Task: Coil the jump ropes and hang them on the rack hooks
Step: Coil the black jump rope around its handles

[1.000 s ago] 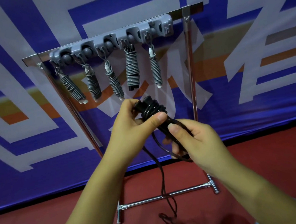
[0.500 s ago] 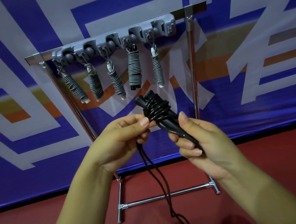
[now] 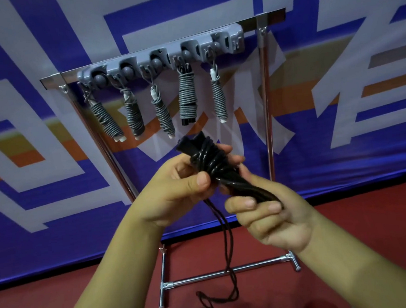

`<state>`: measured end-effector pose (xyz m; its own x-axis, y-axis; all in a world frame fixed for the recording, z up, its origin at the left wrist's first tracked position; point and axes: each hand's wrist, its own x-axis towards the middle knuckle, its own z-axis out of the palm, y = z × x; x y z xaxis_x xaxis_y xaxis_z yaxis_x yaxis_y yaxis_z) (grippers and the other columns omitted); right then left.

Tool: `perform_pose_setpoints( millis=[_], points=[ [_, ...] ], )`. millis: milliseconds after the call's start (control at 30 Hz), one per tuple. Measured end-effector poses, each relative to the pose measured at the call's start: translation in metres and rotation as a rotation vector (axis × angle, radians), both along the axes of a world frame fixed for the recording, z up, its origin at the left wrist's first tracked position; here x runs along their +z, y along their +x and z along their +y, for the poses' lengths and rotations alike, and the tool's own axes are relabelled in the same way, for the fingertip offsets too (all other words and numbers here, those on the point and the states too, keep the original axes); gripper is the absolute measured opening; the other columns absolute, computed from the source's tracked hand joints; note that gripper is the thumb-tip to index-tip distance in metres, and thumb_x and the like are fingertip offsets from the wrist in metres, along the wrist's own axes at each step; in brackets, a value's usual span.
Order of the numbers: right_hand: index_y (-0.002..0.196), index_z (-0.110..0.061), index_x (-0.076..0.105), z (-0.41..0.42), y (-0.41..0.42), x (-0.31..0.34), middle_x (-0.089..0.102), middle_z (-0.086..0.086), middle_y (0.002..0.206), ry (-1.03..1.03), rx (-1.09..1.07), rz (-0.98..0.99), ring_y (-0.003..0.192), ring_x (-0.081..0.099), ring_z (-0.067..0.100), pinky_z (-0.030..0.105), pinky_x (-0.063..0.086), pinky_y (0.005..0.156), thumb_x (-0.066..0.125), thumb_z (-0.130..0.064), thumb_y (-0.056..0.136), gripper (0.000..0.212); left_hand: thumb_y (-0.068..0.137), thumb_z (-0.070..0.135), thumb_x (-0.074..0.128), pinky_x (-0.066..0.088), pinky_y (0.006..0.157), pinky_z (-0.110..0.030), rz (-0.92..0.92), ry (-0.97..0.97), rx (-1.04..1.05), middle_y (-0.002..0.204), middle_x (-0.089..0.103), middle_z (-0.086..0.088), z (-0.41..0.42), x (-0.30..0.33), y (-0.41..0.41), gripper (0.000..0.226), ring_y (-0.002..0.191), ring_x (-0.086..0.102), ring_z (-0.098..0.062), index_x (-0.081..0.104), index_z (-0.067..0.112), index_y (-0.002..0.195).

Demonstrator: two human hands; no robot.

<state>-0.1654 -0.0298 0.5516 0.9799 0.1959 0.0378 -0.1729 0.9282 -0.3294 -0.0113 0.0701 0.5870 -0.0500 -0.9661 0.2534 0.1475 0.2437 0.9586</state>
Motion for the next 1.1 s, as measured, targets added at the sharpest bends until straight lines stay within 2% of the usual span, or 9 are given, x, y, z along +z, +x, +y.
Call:
perform_pose_setpoints(
  millis=[167,267,333,433,567,733,833,1000,1100],
  points=[
    [0.105,-0.016,0.064,0.0,-0.009,0.007,0.072,0.006,0.09,-0.804,-0.659,0.149,0.069,0.067,0.015,0.022,0.051,0.056,0.056,-0.045,0.075,0.042,0.069,0.029,0.082,0.05,0.066,-0.02,0.056,0.002,0.142,0.112,0.068,-0.015,0.0,-0.002,-0.001,0.052,0.09,0.065,-0.02,0.067,0.006,0.113],
    [0.107,-0.033,0.055,0.0,-0.013,0.01,0.072,-0.006,0.101,-1.294,-0.802,0.012,0.095,0.068,0.008,0.025,0.054,0.082,0.059,-0.057,0.073,0.042,0.063,0.034,0.086,0.042,0.054,-0.015,0.048,0.011,0.249,0.106,0.065,-0.018,-0.001,0.002,-0.001,0.057,0.062,0.05,-0.009,0.069,0.003,0.107],
    [0.104,-0.037,0.052,-0.002,-0.013,0.011,0.072,-0.008,0.1,-1.466,-0.849,0.008,0.095,0.067,0.006,0.024,0.052,0.084,0.061,-0.057,0.069,0.041,0.062,0.035,0.086,0.041,0.053,-0.015,0.071,0.009,0.262,0.104,0.064,-0.017,-0.002,0.003,-0.004,0.055,0.058,0.048,-0.006,0.07,0.004,0.105],
    [0.101,-0.026,0.055,-0.003,-0.012,0.016,0.073,0.001,0.09,-1.315,-0.868,-0.013,0.083,0.071,0.016,0.027,0.056,0.073,0.061,-0.043,0.072,0.034,0.062,0.033,0.085,0.041,0.052,-0.014,0.126,0.002,0.235,0.1,0.066,-0.011,-0.002,0.001,-0.009,0.054,0.057,0.048,-0.005,0.071,0.004,0.105],
    [0.108,0.0,0.054,-0.004,-0.016,0.021,0.064,0.004,0.076,-0.928,-0.634,0.023,0.064,0.066,0.018,0.027,0.055,0.057,0.065,-0.045,0.074,0.058,0.064,0.029,0.085,0.042,0.052,-0.014,0.167,0.004,0.153,0.103,0.066,-0.01,0.002,-0.001,-0.011,0.055,0.058,0.049,-0.005,0.068,0.001,0.108],
    [0.087,-0.021,0.074,-0.011,-0.009,0.015,0.059,0.007,0.067,-0.563,-0.362,0.075,0.05,0.057,0.012,0.022,0.049,0.045,0.09,-0.039,0.052,0.042,0.068,0.028,0.084,0.043,0.052,-0.015,0.15,0.02,0.081,0.107,0.061,-0.017,0.001,-0.002,-0.013,0.054,0.059,0.05,-0.006,0.066,0.001,0.111],
    [0.081,-0.01,0.075,-0.014,-0.002,0.006,0.062,0.008,0.066,-0.361,-0.194,0.081,0.049,0.059,0.012,0.023,0.051,0.043,0.098,-0.029,0.036,0.053,0.069,0.028,0.083,0.044,0.054,-0.016,0.087,0.019,0.085,0.108,0.057,-0.023,0.001,0.0,-0.013,0.059,0.06,0.052,-0.007,0.057,-0.002,0.112],
    [0.105,-0.013,0.072,-0.019,-0.004,0.001,0.071,0.013,0.09,-0.584,-0.309,0.105,0.081,0.071,0.023,0.039,0.059,0.069,0.08,-0.039,0.067,0.046,0.069,0.03,0.082,0.045,0.058,-0.018,-0.019,0.016,0.181,0.09,0.064,-0.007,0.0,-0.005,-0.016,0.058,0.063,0.055,-0.007,0.052,-0.001,0.107],
    [0.099,-0.017,0.065,-0.015,-0.001,-0.001,0.071,-0.001,0.088,-1.093,-0.73,0.251,0.086,0.067,0.016,0.019,0.053,0.068,0.06,-0.034,0.086,0.022,0.073,0.014,0.076,0.042,0.055,-0.018,-0.029,0.036,0.338,0.081,0.058,-0.004,0.0,-0.009,-0.015,0.042,0.061,0.051,-0.007,0.054,-0.001,0.105]
  ],
)
